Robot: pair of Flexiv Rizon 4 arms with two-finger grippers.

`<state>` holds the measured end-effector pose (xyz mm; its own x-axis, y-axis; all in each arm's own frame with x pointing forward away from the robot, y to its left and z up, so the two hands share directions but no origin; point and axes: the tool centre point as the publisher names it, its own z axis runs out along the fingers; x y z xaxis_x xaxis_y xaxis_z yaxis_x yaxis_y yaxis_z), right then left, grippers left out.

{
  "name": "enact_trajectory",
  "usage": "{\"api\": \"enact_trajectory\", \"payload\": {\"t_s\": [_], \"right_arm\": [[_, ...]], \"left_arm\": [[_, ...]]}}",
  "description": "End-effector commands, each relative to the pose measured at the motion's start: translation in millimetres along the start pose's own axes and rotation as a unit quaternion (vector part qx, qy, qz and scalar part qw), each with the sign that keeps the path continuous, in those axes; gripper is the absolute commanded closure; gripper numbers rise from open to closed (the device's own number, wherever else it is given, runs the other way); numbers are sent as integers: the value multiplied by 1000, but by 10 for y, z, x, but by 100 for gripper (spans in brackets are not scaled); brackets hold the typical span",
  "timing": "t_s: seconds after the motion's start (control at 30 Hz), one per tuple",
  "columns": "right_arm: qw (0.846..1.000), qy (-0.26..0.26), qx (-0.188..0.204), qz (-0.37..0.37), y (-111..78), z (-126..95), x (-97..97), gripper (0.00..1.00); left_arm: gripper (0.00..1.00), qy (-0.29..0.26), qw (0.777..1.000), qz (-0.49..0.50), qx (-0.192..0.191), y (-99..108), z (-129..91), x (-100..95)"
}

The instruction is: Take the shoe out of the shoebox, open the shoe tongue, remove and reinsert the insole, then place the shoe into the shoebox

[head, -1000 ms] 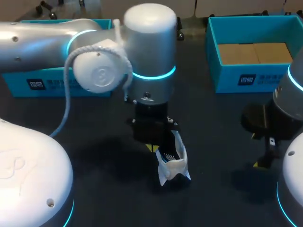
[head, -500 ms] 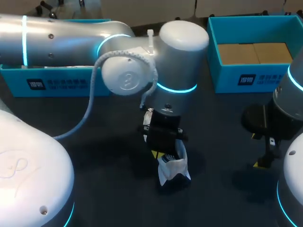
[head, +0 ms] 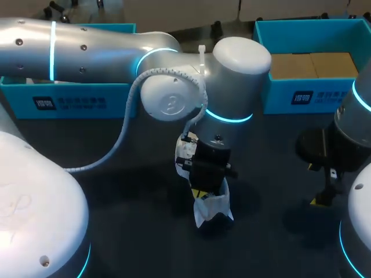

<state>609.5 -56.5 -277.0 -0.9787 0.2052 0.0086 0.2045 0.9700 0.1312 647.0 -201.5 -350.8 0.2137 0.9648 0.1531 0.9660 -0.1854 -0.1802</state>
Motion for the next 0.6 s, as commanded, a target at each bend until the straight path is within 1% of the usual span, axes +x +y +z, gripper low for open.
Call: {"api": "enact_trajectory", "payload": {"t_s": [0.03, 0.33, 0.6], "right_arm": [[1000, -2, 0, 0, -14, 8, 18, 0], [1000, -2, 0, 0, -14, 8, 18, 0], [1000, -2, 0, 0, -14, 8, 18, 0]], "left_arm": [[100, -1, 1000, -5, 3, 29, 13, -24], [100, -1, 1000, -23, 9, 127, 120, -81], [100, 5, 999, -30, 15, 165, 230, -90]]}}
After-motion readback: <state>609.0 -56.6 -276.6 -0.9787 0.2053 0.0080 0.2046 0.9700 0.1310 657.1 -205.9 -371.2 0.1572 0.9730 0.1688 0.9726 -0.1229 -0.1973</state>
